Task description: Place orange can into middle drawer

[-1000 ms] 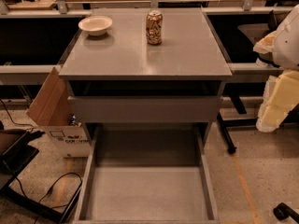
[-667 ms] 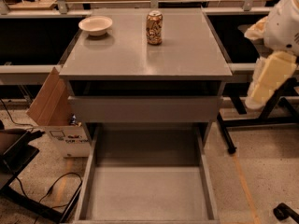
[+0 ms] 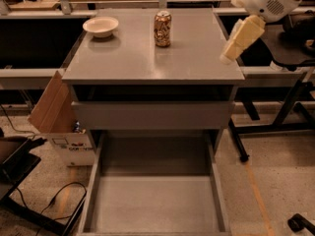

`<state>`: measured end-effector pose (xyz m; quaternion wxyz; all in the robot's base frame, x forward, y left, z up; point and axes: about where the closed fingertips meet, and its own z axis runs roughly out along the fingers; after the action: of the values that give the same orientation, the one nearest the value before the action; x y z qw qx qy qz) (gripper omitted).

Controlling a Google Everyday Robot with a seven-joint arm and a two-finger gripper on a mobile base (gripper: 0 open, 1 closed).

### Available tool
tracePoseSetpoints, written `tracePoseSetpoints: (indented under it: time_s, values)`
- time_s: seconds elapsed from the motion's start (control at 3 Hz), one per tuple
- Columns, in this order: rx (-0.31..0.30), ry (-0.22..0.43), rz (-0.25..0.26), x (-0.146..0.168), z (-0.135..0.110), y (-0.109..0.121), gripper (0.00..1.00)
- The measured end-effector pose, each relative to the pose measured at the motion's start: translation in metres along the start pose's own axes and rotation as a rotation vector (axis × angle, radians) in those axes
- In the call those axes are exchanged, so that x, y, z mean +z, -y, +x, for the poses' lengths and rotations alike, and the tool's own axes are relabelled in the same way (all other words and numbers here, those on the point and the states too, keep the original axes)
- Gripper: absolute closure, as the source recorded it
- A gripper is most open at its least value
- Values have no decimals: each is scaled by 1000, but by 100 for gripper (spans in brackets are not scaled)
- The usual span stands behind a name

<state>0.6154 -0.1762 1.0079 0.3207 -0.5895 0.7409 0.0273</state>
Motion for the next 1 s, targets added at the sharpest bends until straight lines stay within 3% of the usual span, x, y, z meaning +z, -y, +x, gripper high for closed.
tracePoseSetpoints:
  time_s: [0.33,0.67,1.0]
  values:
    - [45,132,88,14,-29,45,0]
    - [102,246,157,26,-39,74,0]
    - [105,266,188,26,-44,83,0]
